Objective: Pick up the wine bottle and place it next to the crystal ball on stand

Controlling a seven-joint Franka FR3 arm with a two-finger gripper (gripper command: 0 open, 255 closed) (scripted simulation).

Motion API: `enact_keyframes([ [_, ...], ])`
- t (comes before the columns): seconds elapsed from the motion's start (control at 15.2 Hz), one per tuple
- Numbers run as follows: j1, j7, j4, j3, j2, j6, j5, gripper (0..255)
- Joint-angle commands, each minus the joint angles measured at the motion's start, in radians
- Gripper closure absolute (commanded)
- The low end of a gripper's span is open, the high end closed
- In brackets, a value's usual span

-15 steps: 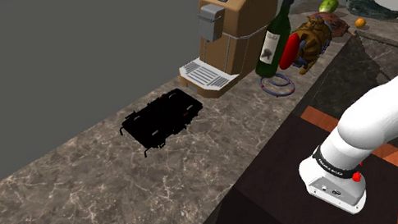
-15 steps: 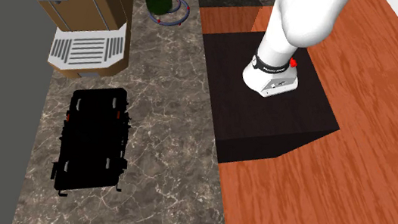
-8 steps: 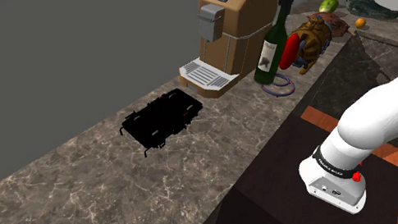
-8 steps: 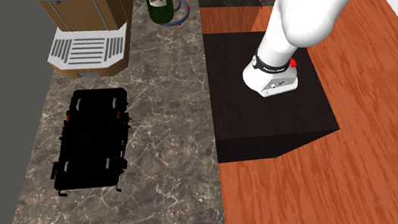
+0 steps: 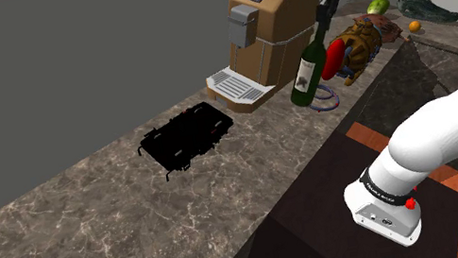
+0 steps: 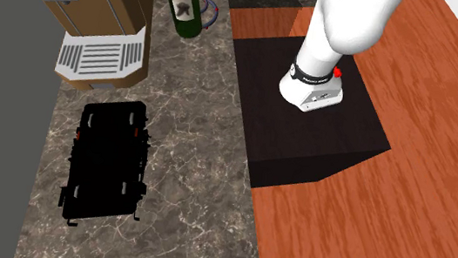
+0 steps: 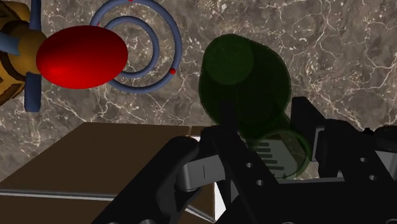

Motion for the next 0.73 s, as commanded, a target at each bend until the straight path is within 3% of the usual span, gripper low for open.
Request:
enact_keyframes([
  [0.0, -0.001, 0.001, -0.025, -0.002, 0.001, 0.027, -0.001, 255],
  [0.66, -0.003, 0.009, -0.151, -0.009, 0.010, 0.162, -0.006, 255],
])
